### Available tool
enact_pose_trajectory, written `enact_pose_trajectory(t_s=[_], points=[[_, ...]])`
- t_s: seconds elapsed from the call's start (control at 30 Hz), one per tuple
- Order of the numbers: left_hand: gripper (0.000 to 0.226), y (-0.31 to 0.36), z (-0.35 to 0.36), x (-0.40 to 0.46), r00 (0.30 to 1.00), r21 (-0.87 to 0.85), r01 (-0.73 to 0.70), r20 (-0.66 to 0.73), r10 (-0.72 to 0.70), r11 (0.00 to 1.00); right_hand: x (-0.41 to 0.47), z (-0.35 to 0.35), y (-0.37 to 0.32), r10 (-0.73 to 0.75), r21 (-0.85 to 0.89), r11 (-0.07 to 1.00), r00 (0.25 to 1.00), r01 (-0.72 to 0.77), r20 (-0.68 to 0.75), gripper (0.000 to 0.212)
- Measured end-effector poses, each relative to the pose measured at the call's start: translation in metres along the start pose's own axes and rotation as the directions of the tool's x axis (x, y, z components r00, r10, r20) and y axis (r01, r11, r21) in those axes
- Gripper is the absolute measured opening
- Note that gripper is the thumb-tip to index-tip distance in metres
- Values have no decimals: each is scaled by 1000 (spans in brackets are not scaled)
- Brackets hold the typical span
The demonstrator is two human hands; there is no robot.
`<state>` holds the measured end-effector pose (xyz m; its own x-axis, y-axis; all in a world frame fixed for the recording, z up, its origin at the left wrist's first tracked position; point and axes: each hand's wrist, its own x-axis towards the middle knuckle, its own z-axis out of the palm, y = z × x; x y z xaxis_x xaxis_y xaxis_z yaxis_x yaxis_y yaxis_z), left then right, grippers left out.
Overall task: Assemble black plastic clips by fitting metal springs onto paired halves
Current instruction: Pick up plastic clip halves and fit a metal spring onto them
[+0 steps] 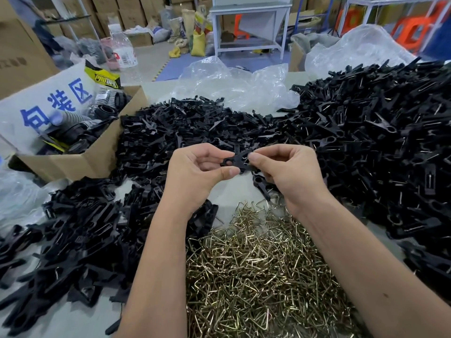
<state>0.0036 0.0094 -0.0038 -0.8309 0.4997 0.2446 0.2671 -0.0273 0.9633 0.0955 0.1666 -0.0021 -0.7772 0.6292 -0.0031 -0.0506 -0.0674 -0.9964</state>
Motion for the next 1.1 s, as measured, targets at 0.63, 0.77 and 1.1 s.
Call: enact_pose_trajectory(t_s=[0.63,0.77,1.1], points=[[29,8,0,-5,986,-219,-48,143,81,975,-7,-11,-2,291,364,662,672,-655,681,40],[27,11,-1,-7,977,-255,-23,200,76,967,-5,-15,-3,198,320,660,568,-680,799,66],[39,4,0,-3,968,-366,24,242,71,930,-5,-16,-10,61,367,464,442,-806,895,36]])
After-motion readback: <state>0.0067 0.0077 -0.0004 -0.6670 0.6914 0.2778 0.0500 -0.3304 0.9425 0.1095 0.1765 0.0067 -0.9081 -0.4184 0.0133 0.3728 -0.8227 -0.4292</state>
